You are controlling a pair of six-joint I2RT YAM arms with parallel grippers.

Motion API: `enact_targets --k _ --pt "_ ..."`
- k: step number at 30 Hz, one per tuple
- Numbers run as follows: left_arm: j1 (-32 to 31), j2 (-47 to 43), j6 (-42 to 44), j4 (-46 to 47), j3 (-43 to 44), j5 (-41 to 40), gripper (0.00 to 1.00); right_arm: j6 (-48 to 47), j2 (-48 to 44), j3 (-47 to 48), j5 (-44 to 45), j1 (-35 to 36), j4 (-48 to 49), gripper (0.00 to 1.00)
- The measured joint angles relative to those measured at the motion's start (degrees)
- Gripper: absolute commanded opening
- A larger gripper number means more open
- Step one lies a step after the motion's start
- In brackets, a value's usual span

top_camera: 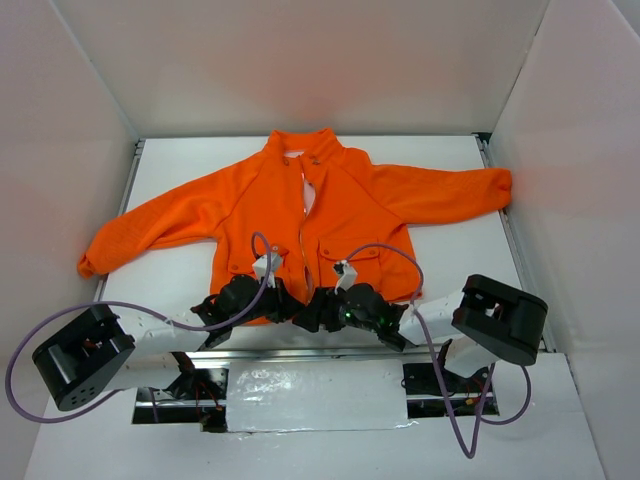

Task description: Zip up the jacket

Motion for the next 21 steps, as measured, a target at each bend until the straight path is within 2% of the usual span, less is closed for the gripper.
enact_targets --k 7,21 --pt "0.00 -0.63 -0.15 -0.66 0.35 0.20 0.00 0.00 1.18 -1.97 -0.04 -0.02 4.07 0.80" --pt "0.00 -0.83 -0.15 -1.29 1.36 0.50 0.00 0.39 7.39 -4.68 -0.59 -0.02 18.40 0.79"
